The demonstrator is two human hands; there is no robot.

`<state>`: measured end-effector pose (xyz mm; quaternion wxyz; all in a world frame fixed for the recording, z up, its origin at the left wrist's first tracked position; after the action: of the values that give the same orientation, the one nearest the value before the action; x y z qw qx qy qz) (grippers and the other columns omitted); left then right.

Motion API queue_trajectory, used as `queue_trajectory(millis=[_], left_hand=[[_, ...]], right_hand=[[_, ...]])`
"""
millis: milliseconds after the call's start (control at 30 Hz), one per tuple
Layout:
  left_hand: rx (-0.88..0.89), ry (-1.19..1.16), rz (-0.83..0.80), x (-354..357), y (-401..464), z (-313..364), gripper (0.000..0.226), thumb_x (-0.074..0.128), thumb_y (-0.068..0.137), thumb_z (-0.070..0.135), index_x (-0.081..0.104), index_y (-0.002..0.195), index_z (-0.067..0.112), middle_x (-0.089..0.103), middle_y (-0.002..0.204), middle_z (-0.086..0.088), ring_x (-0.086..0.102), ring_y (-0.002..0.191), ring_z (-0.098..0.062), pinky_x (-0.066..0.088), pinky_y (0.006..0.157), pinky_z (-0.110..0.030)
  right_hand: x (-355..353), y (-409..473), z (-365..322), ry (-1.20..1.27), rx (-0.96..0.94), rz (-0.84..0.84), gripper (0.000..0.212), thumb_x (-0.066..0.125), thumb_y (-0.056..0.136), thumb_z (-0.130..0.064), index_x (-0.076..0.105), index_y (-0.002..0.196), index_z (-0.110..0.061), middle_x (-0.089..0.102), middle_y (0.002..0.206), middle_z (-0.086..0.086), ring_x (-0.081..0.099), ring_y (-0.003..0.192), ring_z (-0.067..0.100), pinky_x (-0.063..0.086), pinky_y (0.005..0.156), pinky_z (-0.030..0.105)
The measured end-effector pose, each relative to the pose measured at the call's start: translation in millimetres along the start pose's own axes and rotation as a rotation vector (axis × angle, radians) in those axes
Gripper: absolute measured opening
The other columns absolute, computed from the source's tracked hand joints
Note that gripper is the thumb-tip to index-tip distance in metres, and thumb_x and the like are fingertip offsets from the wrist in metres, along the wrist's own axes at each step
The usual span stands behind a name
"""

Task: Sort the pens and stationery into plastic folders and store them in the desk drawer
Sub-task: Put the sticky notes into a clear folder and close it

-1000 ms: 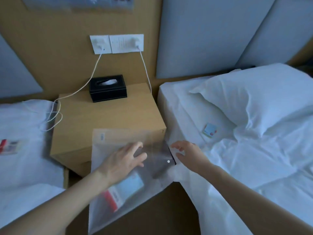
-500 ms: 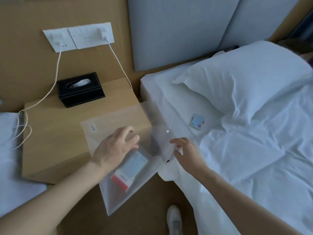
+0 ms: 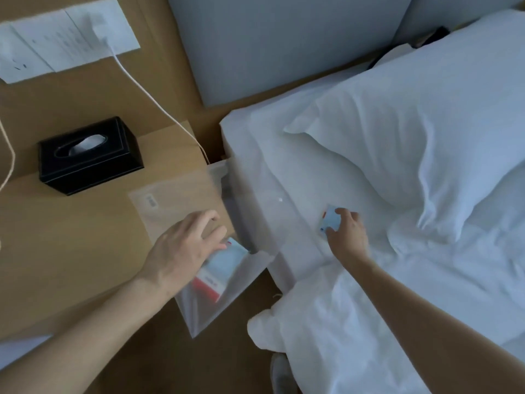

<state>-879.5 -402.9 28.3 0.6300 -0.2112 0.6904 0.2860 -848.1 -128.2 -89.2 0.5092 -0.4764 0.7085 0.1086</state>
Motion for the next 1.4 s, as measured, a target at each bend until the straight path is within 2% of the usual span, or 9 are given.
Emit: queue_trajectory(millis=[67, 167, 333, 600, 700, 800, 933, 1033, 1400], left_hand=[[0.041, 0.006, 0.031, 4, 11, 0, 0.020, 0.045, 0.092, 0.030, 0.035, 0.087, 0.013, 0.061, 0.096, -0.018, 0.065, 0.079, -0.031, 0.053, 0.050, -0.034], [0.055, -0.006, 0.007, 15, 21, -5, 0.035, 0.066, 0.073, 0.023, 0.036, 0.087, 0.013, 0.061, 0.095, -0.018, 0.065, 0.078, -0.032, 0.053, 0.050, -0.034], [0.062, 0.008, -0.016, 28, 31, -10, 0.018, 0.039, 0.086, 0.031, 0.034, 0.083, 0.014, 0.058, 0.096, -0.014, 0.063, 0.076, -0.028, 0.051, 0.051, -0.032], [0.062, -0.031, -0.011, 35, 35, -11, 0.020, 0.042, 0.087, 0.033, 0.033, 0.082, 0.016, 0.061, 0.094, -0.014, 0.063, 0.072, -0.025, 0.049, 0.048, -0.028], [0.079, -0.051, 0.040, 30, 30, -10, 0.025, 0.056, 0.085, 0.027, 0.036, 0.082, 0.014, 0.061, 0.094, -0.015, 0.065, 0.076, -0.027, 0.051, 0.051, -0.030], [0.081, -0.050, 0.028, 22, 23, -13, 0.024, 0.064, 0.080, 0.022, 0.042, 0.081, 0.011, 0.061, 0.095, -0.016, 0.065, 0.079, -0.028, 0.054, 0.055, -0.030], [0.029, -0.050, -0.005, 12, 8, -22, 0.024, 0.075, 0.069, 0.017, 0.054, 0.076, 0.008, 0.063, 0.096, -0.018, 0.067, 0.081, -0.029, 0.055, 0.057, -0.032], [0.054, -0.072, 0.040, 4, -11, -25, 0.019, 0.061, 0.078, 0.019, 0.045, 0.081, 0.011, 0.061, 0.095, -0.016, 0.064, 0.080, -0.028, 0.054, 0.057, -0.031], [-0.008, -0.098, 0.039, -7, -120, -37, 0.044, 0.085, 0.061, 0.021, 0.049, 0.086, 0.014, 0.060, 0.100, -0.008, 0.058, 0.089, -0.022, 0.050, 0.071, -0.027]], right_hand=[[5, 13, 2, -0.046, 0.025, -0.005, 0.049, 0.060, 0.087, -0.019, 0.042, 0.132, -0.009, 0.040, 0.132, 0.016, 0.044, 0.118, 0.038, 0.038, 0.098, 0.042], [16, 23, 7, -0.104, 0.100, -0.003, 0.060, 0.062, 0.086, -0.031, 0.033, 0.135, -0.010, 0.034, 0.134, 0.016, 0.040, 0.121, 0.038, 0.034, 0.100, 0.041], [34, 26, 16, -0.134, 0.159, -0.005, 0.066, 0.061, 0.085, -0.041, 0.028, 0.136, -0.016, 0.028, 0.135, 0.016, 0.038, 0.119, 0.037, 0.034, 0.097, 0.039], [30, 31, 17, 0.180, 0.230, 0.064, 0.069, 0.069, 0.072, -0.008, 0.037, 0.132, -0.018, 0.025, 0.133, 0.016, 0.035, 0.116, 0.037, 0.035, 0.102, 0.039], [15, 26, 2, 0.406, 0.126, 0.137, 0.069, 0.067, 0.072, -0.001, 0.038, 0.133, -0.018, 0.028, 0.129, 0.009, 0.040, 0.108, 0.027, 0.038, 0.086, 0.014], [8, 16, -35, 0.419, -0.122, 0.004, 0.067, 0.070, 0.075, -0.001, 0.042, 0.133, -0.020, 0.033, 0.128, 0.003, 0.043, 0.104, 0.019, 0.034, 0.066, -0.001], [12, -8, -95, 0.177, -0.436, -0.190, 0.058, 0.072, 0.080, -0.011, 0.044, 0.130, -0.024, 0.036, 0.136, 0.002, 0.042, 0.115, 0.017, 0.035, 0.077, 0.007], [18, -25, -133, 0.136, -0.522, -0.310, 0.056, 0.071, 0.081, -0.012, 0.045, 0.127, -0.030, 0.036, 0.137, -0.001, 0.041, 0.119, 0.016, 0.036, 0.074, 0.001], [114, -119, -205, -0.345, -0.754, -0.785, 0.060, 0.070, 0.079, -0.010, 0.046, 0.131, -0.028, 0.037, 0.135, 0.001, 0.042, 0.119, 0.021, 0.040, 0.090, 0.024]])
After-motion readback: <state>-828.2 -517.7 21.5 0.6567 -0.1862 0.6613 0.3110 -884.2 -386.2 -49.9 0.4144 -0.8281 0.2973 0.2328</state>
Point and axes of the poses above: each hand's wrist, its own y-axis towards the middle knuckle, its own x-axis out of the palm, z = x × y, the point moved 6 cm from there along y, towards the middle knuckle
